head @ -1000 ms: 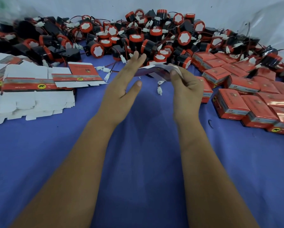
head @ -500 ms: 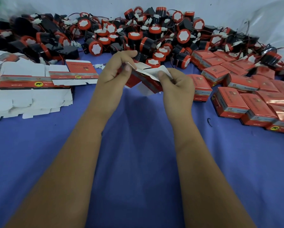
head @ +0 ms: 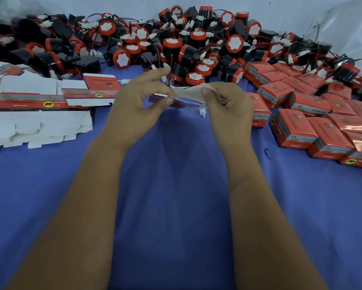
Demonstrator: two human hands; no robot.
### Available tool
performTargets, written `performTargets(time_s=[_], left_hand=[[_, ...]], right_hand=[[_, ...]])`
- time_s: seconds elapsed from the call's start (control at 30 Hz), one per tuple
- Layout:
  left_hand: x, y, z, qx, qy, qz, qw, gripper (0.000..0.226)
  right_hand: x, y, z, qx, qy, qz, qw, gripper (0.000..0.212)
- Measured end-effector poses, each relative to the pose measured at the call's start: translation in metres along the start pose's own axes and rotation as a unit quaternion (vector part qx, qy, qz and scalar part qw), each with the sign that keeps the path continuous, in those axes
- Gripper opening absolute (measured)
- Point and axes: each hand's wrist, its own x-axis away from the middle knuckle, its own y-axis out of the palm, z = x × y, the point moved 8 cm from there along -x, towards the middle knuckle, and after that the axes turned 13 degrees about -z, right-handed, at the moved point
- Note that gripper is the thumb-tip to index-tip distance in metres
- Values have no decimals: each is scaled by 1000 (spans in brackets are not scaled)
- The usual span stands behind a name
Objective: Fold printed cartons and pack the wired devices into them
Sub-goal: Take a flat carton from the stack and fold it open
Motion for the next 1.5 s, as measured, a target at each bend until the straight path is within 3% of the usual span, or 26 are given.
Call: performTargets(time_s=[0.1,0.2,0.37,0.47,0.6,0.73,0.83,0.93,1.03,1.1,1.33,1.5], left_hand=[[-1,15,8,-7,24,-40,999,10],[0,35,18,51,35,-75,995,14],[-3,45,20,177,43,-52,982,67],[-4,40,2,123,-14,-21,992,76],[0,31,-8,93,-40,44,994,48],[1,28,-9,167,-51,82,981,28],[5,29,-8,232,-62,110,964,17],[5,29,-15,336,-90,130,928,21],[5,31,-23,379,-107,148,907,25],[5,37,-27,400,-124,147,896,30],[8,38,-31,377,-154,142,902,61],[5,37,-25,378,-132,113,909,42]], right_hand=[[-2,-7,10,-24,59,30,998,12],[1,-10,11,-115,69,53,990,9],[4,-3,-4,-195,16,23,980,7],[5,3,-10,-191,5,-6,982,10],[5,10,-15,-206,-16,-54,977,9],[2,19,-10,-333,-10,-95,938,44],[1,32,-2,-287,23,-123,950,53],[2,41,6,-311,54,-122,941,38],[3,47,12,-330,70,-113,934,18],[4,54,17,-336,90,-115,931,16],[5,72,21,-308,105,-121,938,26],[4,68,20,-319,105,-107,936,21]])
